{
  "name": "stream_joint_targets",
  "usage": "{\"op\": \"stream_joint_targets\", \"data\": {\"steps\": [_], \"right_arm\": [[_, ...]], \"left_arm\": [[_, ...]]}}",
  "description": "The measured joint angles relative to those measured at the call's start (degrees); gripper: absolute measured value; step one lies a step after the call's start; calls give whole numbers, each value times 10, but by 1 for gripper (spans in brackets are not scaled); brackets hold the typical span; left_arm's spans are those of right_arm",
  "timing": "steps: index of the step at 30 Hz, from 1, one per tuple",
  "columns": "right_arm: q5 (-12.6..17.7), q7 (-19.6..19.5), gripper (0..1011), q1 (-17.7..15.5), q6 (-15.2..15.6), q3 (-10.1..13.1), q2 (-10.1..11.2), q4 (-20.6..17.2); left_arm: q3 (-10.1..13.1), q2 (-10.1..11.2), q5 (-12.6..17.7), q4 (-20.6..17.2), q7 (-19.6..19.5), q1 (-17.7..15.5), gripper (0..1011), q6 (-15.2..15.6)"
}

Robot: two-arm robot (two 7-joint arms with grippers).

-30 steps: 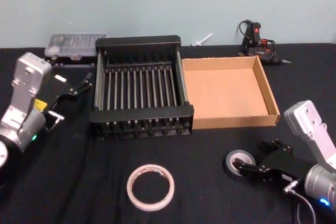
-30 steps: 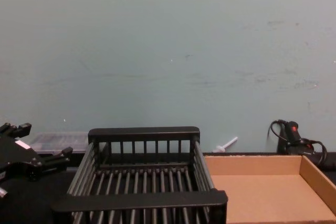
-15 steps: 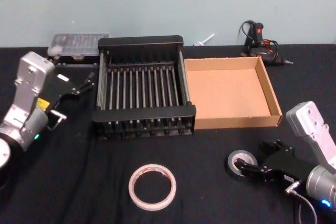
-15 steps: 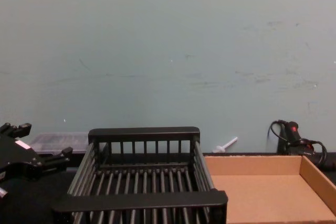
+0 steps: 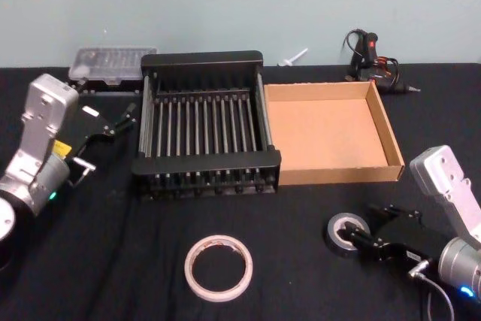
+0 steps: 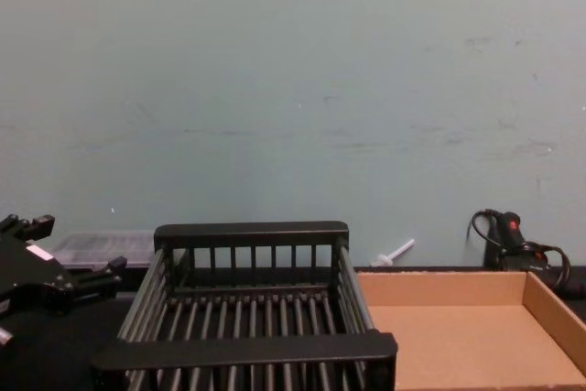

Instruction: Pick up the white tape and place it into the black box , Pick up the silver tape and place it into the brown box.

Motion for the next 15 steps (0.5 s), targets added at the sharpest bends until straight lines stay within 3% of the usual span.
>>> {"op": "stream_joint_targets", "data": {"steps": [12,15], "right_arm": [[0,-1,207,0,0,0,0,0],[0,-1,158,0,0,0,0,0]], "left_arm": [[0,0,0,0,0,0,1001,0],[0,0,0,0,0,0,1001,0]]}}
